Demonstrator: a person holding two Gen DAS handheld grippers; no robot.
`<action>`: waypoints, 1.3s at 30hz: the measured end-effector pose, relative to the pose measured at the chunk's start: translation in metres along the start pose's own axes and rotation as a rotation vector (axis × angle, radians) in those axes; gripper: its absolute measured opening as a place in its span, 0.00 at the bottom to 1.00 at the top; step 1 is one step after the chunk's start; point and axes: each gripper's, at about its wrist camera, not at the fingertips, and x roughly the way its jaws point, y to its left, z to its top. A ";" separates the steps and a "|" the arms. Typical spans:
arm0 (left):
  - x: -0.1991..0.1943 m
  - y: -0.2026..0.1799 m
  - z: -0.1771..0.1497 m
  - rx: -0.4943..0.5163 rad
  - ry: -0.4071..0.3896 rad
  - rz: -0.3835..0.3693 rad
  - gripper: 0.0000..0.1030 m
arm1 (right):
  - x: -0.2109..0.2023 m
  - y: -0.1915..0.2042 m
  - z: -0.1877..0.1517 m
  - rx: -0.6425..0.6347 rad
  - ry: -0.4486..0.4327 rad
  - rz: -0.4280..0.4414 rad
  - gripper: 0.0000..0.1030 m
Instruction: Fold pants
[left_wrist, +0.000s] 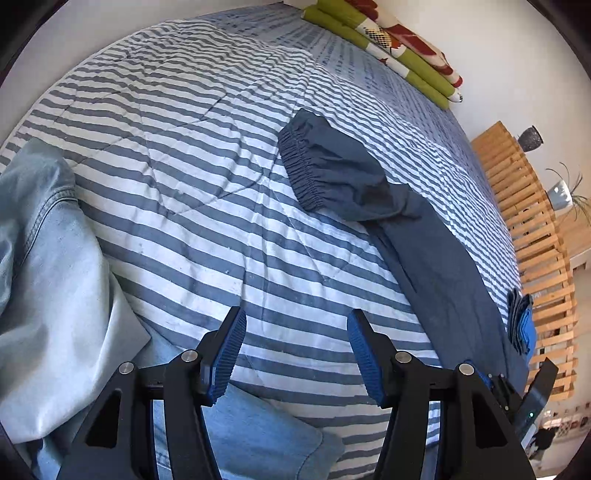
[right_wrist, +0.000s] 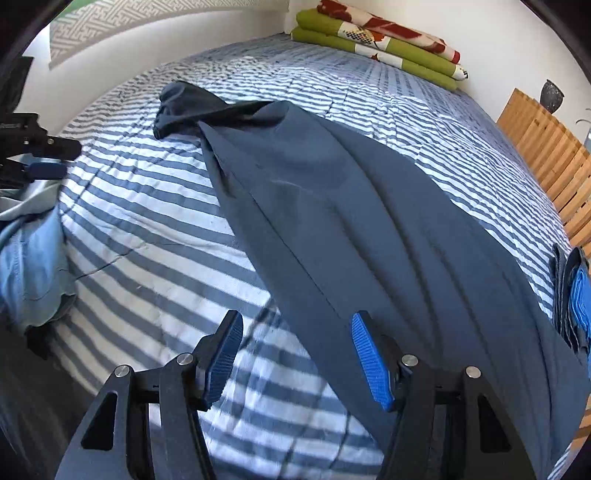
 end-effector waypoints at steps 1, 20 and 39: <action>0.001 0.002 0.002 0.004 0.000 0.005 0.59 | 0.008 -0.001 0.003 0.004 0.011 -0.013 0.56; -0.001 -0.053 -0.074 0.247 0.083 -0.054 0.59 | -0.149 -0.122 -0.142 0.224 -0.097 -0.018 0.01; 0.013 -0.150 -0.051 0.008 0.002 -0.306 0.14 | -0.146 -0.147 -0.185 0.320 -0.065 -0.041 0.01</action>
